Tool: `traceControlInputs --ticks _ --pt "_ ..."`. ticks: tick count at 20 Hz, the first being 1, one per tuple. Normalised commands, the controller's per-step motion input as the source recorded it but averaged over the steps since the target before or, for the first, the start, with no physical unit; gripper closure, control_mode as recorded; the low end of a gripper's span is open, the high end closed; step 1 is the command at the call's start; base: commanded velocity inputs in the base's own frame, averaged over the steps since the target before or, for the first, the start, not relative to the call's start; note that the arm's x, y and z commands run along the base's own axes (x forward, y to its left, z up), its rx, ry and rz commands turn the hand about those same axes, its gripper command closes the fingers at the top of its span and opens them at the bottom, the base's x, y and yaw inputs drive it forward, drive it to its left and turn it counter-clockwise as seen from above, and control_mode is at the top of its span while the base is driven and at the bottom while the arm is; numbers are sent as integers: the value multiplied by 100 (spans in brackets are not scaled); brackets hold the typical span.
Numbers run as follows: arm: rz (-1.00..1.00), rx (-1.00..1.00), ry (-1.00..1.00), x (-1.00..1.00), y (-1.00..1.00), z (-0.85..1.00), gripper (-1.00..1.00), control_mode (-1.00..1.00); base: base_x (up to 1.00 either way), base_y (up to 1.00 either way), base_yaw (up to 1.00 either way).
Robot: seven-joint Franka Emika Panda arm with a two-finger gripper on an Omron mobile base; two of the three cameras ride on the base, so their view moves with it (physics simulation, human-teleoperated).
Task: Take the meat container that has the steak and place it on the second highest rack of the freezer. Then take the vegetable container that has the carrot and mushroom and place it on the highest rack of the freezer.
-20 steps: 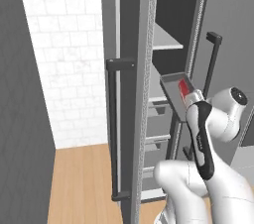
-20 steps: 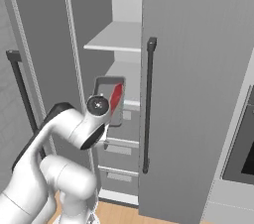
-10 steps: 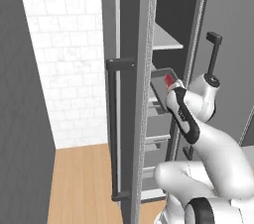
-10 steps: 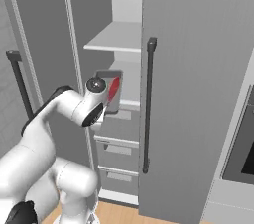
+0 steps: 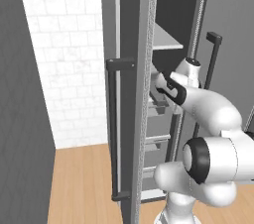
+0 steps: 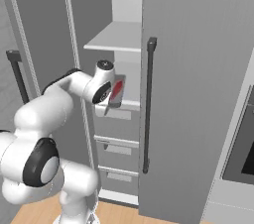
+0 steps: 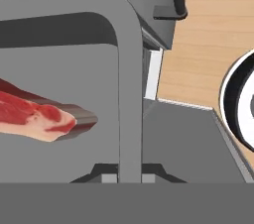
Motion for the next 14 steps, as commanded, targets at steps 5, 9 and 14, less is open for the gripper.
traceControlInputs --ticks 5,9,14 --pt "0 0 -6 32 -4 -38 100 -100 0 0 0" --pt "0 3 -4 34 -5 -16 100 -100 0 0 0" --pt "0 8 0 64 0 -11 100 -100 0 0 0"
